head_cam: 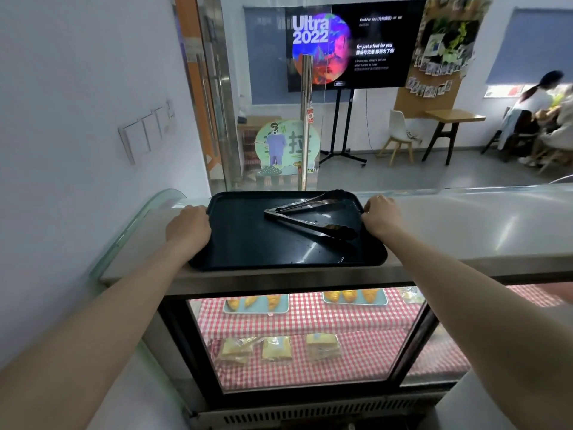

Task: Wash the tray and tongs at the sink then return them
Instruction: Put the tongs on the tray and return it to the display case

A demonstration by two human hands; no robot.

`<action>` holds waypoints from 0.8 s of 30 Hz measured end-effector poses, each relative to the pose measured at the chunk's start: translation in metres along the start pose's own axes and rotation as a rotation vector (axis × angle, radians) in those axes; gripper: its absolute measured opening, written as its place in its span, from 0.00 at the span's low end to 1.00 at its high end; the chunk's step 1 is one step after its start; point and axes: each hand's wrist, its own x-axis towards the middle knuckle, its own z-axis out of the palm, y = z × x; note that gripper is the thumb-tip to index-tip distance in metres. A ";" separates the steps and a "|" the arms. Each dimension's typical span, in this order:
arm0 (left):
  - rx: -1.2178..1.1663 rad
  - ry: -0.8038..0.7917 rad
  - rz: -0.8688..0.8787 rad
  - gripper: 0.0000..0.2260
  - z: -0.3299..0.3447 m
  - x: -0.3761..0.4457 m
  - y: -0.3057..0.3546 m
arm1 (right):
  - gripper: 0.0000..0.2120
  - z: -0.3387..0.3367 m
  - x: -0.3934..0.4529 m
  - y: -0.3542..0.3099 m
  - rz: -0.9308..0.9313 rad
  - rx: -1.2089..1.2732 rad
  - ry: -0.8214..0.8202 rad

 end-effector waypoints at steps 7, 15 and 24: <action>0.001 -0.017 -0.018 0.15 0.003 -0.001 0.002 | 0.11 0.003 0.005 0.003 0.020 0.004 0.026; -0.020 0.017 -0.015 0.20 -0.008 -0.006 0.007 | 0.18 -0.006 -0.006 -0.012 0.022 -0.082 0.031; -0.171 0.017 0.074 0.15 -0.017 -0.023 0.016 | 0.14 0.002 -0.034 -0.063 -0.323 0.128 -0.311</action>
